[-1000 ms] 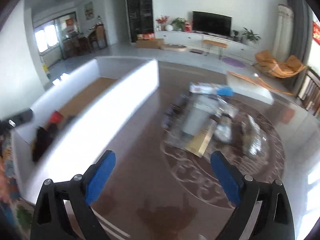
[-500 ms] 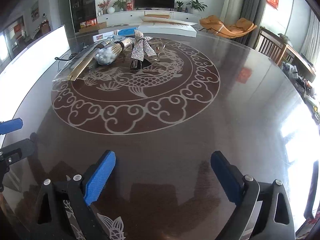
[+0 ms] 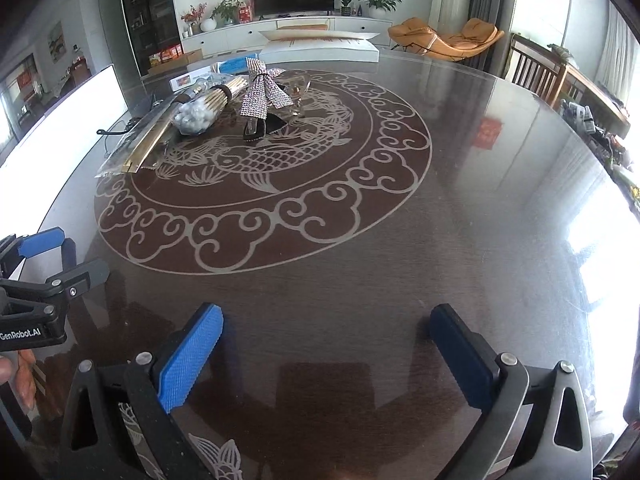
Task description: Organize objects
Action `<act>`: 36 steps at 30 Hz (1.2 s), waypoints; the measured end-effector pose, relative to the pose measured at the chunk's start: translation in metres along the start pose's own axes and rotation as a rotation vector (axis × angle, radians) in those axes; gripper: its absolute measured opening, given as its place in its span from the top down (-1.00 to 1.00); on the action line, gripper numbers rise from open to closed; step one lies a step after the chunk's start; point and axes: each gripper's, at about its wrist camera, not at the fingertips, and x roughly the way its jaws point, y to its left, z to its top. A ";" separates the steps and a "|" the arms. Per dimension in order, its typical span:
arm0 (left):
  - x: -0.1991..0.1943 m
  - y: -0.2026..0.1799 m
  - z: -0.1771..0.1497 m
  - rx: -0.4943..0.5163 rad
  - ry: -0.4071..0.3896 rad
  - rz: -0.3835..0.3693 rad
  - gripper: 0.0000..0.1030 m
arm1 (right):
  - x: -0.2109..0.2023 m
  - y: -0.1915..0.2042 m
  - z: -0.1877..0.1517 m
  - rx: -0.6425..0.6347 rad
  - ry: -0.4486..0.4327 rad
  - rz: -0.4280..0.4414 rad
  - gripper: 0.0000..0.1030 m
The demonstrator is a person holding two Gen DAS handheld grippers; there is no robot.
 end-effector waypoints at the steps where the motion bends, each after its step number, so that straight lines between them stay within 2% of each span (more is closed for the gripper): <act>1: 0.003 0.000 0.002 0.001 -0.009 0.000 -1.00 | -0.001 -0.001 0.000 0.003 -0.001 -0.002 -1.00; 3: 0.005 0.000 0.005 0.004 -0.033 -0.005 -1.00 | -0.001 0.001 0.004 0.006 -0.002 -0.004 -1.00; 26: 0.006 0.000 0.007 -0.001 -0.031 -0.004 -1.00 | -0.063 0.037 -0.011 0.032 -0.002 -0.012 -1.00; 36: 0.006 0.000 0.007 -0.001 -0.031 -0.004 -1.00 | -0.077 0.045 -0.011 0.035 -0.002 -0.012 -1.00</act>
